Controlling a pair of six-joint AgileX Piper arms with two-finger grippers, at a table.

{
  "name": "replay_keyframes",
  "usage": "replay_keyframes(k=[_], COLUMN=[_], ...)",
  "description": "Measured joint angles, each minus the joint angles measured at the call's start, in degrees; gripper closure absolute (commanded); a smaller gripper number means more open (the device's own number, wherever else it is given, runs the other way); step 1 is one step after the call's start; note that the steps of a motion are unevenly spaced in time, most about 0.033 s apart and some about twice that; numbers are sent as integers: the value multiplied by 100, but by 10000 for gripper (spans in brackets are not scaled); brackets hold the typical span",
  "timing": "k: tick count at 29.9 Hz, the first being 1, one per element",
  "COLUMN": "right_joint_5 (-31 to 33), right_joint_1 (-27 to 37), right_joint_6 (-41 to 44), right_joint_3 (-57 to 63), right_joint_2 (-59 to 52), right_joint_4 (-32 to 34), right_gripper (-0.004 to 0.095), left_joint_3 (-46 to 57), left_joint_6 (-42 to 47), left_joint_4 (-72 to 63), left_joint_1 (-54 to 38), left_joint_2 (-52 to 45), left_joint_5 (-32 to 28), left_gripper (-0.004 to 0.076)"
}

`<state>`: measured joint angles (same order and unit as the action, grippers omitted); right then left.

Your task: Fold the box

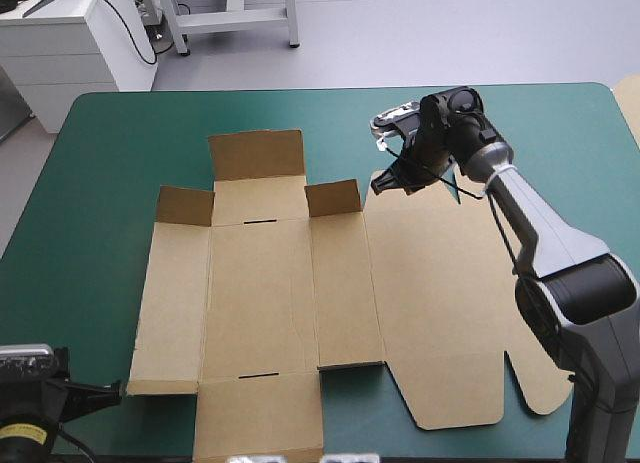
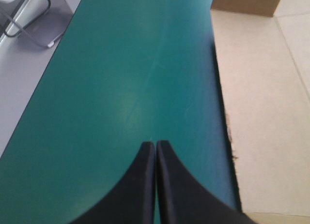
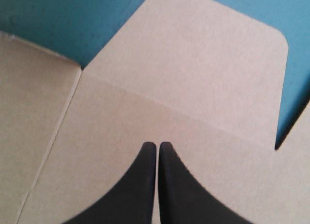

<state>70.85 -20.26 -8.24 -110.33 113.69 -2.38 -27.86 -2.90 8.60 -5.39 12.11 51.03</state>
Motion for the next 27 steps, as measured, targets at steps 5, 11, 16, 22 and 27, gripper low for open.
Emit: replay_keyframes(k=[5, 11, 16, 22, 27], right_joint_5=[6, 1, 1, 1, 13], right_joint_1=[25, 25, 25, 25, 25], right_joint_6=[14, 109, 128, 133, 177], right_joint_3=[781, 1490, 2198, 3118, 3885], right_joint_2=[-608, -1358, -2110, -3268, -4245], right_joint_4=[5, -128, -208, -234, -234], right_gripper=[910, 910, 910, 910, 910], left_joint_3=[-501, -1287, -1847, -2114, -2133], left_joint_6=[290, 857, 923, -276, -1678], left_joint_4=[438, 1189, 1319, -424, -2378], left_joint_1=[0, 0, -35, -704, -1456], left_joint_2=[1347, 2960, 3962, 4660, 5265], left_joint_5=[234, 789, 858, 901, 980], left_gripper=[727, 716, 708, 708, 708])
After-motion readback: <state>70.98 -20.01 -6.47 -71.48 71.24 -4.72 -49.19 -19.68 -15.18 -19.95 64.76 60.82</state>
